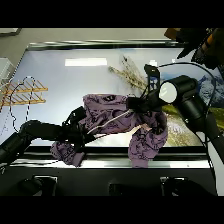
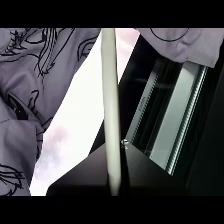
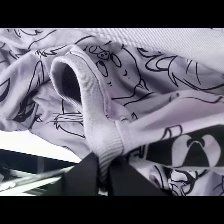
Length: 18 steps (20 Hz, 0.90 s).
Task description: Fold the clothes and pants, and hang the long-sleeved shirts on hangers.
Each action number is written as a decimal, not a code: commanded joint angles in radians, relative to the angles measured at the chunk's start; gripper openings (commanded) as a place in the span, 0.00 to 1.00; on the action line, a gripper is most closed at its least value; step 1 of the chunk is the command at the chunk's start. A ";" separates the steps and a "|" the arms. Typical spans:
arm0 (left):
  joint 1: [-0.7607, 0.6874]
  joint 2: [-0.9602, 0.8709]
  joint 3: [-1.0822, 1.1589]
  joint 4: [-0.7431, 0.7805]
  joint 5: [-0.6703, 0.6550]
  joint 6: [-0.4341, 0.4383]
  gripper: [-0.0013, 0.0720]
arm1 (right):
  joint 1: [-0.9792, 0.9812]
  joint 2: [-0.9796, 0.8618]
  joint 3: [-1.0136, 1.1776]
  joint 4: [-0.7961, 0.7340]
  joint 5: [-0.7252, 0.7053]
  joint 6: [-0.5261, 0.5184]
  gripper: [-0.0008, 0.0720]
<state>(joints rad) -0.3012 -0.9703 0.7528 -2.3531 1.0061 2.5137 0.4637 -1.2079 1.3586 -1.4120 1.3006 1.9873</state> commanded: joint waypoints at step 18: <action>-0.076 -0.073 0.003 -0.056 -0.128 0.000 0.05 | 0.001 0.001 0.001 -0.028 0.111 -0.031 0.46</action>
<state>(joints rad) -0.3767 -1.0428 0.7544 -2.4020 0.8925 2.5156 0.4633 -1.2068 1.3602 -1.4185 1.3712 1.9553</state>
